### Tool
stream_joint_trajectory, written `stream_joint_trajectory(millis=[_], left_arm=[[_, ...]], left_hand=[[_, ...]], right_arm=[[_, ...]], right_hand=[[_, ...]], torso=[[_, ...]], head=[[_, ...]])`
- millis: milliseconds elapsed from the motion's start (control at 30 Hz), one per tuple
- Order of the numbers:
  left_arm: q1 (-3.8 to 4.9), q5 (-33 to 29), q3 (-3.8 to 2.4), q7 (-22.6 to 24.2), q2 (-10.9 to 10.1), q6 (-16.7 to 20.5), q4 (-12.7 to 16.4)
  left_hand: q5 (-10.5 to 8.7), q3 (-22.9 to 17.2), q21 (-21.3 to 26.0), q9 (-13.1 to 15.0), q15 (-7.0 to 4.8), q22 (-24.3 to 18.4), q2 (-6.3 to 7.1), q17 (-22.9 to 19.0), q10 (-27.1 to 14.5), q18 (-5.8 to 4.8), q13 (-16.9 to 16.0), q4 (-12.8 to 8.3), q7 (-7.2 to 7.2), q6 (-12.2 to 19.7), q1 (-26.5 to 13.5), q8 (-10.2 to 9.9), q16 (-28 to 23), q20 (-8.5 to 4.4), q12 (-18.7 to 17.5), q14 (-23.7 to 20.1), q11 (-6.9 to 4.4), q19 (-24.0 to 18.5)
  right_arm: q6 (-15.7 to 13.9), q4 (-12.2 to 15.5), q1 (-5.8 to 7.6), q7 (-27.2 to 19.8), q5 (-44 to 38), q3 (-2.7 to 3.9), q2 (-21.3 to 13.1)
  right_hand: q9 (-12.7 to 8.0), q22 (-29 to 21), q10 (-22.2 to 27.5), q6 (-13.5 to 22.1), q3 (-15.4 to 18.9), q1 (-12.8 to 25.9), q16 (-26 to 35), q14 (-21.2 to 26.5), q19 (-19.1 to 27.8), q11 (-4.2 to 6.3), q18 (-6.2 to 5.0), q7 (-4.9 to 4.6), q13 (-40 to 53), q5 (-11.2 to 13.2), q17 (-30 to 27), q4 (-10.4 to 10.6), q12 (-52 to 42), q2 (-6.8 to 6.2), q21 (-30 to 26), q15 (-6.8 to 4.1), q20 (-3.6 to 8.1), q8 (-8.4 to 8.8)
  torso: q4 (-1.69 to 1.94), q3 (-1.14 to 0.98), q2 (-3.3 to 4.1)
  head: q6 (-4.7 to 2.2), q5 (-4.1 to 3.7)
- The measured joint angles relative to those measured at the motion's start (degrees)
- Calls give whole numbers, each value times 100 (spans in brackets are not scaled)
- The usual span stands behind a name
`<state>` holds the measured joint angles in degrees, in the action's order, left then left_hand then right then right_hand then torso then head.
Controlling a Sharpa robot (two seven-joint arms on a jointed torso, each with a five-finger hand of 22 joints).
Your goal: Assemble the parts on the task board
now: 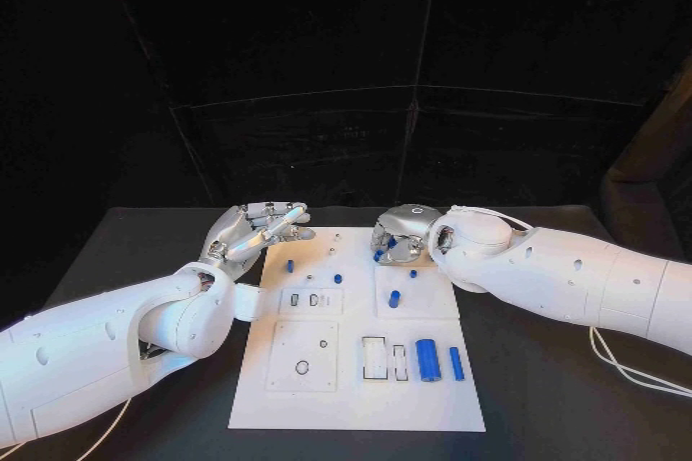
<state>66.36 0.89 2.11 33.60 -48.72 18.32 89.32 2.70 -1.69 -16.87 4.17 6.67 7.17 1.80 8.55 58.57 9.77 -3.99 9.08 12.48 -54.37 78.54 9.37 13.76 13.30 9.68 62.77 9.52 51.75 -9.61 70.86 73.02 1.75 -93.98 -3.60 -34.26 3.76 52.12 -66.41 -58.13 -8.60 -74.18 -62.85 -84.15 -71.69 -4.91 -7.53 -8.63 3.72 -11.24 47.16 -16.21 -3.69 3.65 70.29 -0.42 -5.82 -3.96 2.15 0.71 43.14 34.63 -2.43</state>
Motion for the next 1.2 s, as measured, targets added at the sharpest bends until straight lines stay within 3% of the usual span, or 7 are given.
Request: stream_joint_trajectory(millis=[333,533,567,700,1000,1200], left_arm=[[6,4,-1,-39,-40,-20,0],[7,5,-1,-61,-38,-31,-7],[7,5,-1,-64,-37,-33,-8],[7,6,-1,-76,-34,-43,-10],[9,7,-1,-111,-47,-74,-15],[14,8,-1,-135,-51,-96,-23]], left_hand=[[0,-16,0,-2,0,-8,-21,5,0,-1,5,-16,20,-20,-21,0,-27,0,0,0,0,0],[0,0,0,-9,0,-17,-48,5,0,-1,9,-32,20,-20,6,-28,-49,-19,-36,0,0,19],[0,0,0,-9,0,-17,-48,5,0,-1,9,-32,20,-20,6,-28,-49,-19,-36,0,0,19],[0,0,22,-15,0,-28,-48,5,20,-1,9,-32,20,-20,6,-27,-49,-19,-36,0,21,19],[0,-31,50,-22,21,-50,-130,18,42,-2,9,-95,20,-20,38,-73,-96,1,-92,20,-1,40],[0,-49,66,-28,21,-63,-159,24,41,-2,14,-144,20,-20,67,-97,-122,1,-103,20,0,40]], right_arm=[[104,-45,0,23,-14,0,26],[123,-61,6,27,-18,5,41],[123,-62,7,28,-18,5,43],[112,-66,9,36,-19,7,46],[-237,100,2,151,27,1,-46],[-606,76,0,252,148,137,58]], right_hand=[[0,290,-35,-30,-279,60,-284,22,-62,-30,-1,-30,0,39,257,7,0,-16,228,22,-22,0],[9,527,-261,-246,-561,93,-462,22,-154,25,5,-17,16,273,393,8,-5,17,405,22,-9,3],[11,562,-294,-282,-604,100,-470,22,-154,40,75,-8,20,343,410,20,-20,24,428,22,-9,-2],[12,641,-372,-360,-719,129,-519,22,-174,41,89,11,22,537,423,94,-23,53,472,22,11,-15],[26,694,-454,-442,-877,197,-554,22,-173,82,88,14,37,557,400,182,-23,29,533,22,10,-1],[28,707,-454,-442,-958,258,-577,22,-173,83,88,13,37,558,400,231,-24,-32,533,22,10,4]], torso=[[-5,-12,27],[-5,-12,35],[-5,-12,35],[-5,-13,40],[-7,-14,46],[3,-12,52]], head=[[33,5],[46,-8],[50,-9],[51,-10],[26,4],[-19,19]])
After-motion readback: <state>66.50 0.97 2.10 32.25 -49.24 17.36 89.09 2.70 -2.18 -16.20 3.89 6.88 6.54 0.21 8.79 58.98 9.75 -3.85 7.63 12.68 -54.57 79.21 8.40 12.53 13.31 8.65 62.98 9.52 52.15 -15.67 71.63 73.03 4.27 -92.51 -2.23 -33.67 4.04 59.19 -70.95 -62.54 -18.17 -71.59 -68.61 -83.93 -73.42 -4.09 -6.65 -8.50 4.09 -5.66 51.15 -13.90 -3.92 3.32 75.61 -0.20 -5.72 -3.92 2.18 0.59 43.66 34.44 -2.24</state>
